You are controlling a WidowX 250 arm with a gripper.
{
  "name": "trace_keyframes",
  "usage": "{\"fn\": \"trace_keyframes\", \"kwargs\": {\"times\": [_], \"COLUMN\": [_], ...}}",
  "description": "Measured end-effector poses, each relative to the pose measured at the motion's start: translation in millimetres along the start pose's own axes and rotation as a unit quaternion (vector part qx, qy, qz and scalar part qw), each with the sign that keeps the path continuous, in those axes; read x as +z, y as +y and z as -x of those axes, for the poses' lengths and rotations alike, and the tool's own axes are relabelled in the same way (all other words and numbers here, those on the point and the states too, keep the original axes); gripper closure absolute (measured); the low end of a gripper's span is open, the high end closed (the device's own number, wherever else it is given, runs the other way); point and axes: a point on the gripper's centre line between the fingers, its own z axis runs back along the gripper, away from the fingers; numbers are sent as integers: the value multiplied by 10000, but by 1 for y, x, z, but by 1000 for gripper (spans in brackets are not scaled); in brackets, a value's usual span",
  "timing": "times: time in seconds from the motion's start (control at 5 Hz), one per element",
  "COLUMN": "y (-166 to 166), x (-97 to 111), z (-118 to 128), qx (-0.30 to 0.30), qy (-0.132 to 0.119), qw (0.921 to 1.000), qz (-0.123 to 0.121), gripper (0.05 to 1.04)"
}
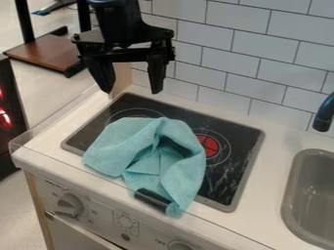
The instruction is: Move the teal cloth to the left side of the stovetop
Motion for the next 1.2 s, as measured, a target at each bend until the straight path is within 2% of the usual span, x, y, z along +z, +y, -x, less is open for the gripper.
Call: {"fn": "trace_keyframes", "kwargs": {"times": [0.2, 0.8, 1.0, 1.2], "y": [0, -10, -19, -18], "x": [-6, -78, -100, -121], "z": [5, 2, 1, 0], "qx": [11, 103, -8, 31], "qy": [123, 558, 633, 690], "qw": [9999, 9983, 9979, 9973], "qz": [-17, -133, -130, -258], "gripper": [84, 84, 84, 84]}}
